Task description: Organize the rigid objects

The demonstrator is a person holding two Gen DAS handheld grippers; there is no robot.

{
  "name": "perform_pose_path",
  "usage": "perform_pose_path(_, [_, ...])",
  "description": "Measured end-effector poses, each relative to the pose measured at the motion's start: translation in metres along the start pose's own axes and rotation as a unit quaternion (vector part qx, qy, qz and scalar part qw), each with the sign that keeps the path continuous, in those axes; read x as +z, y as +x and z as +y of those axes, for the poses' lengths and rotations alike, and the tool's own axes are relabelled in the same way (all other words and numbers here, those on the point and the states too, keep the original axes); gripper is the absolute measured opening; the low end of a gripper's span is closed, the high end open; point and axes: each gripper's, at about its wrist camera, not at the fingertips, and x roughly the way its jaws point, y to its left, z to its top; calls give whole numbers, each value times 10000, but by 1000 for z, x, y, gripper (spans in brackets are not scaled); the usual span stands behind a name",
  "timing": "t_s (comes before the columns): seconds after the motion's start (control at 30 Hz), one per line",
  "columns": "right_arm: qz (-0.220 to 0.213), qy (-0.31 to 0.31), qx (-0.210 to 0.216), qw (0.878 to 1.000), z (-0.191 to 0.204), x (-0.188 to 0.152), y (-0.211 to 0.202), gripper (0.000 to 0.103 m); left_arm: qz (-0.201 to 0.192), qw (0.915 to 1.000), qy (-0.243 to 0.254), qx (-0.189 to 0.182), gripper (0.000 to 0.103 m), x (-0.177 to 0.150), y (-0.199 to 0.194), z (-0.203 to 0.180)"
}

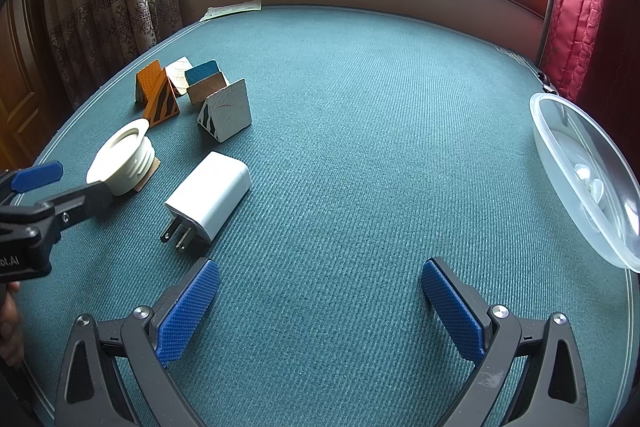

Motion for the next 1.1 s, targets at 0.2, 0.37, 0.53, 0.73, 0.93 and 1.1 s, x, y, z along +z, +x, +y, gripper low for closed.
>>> perform_pose_path(0.2, [2,0,-1,10000,1,1,0,103,138,9998,118,-39,103,9,15,-6])
perform_pose_path(0.37, [3,0,-1,10000,1,1,0,103,123,9998,155,-86,103,12,22,-10])
perform_pose_path(0.53, [4,0,-1,10000,1,1,0,103,190,9993,80,-310,84,16,31,-9])
perform_pose_path(0.73, [3,1,1,10000,0,2,-1,103,44,9988,122,-469,65,14,28,-11])
perform_pose_path(0.93, [-32,18,167,9999,-3,3,-4,103,-83,9987,68,-504,65,11,24,-5])
perform_pose_path(1.1, [-38,55,827,9966,3,15,-14,103,-164,9987,-5,-480,65,9,20,1])
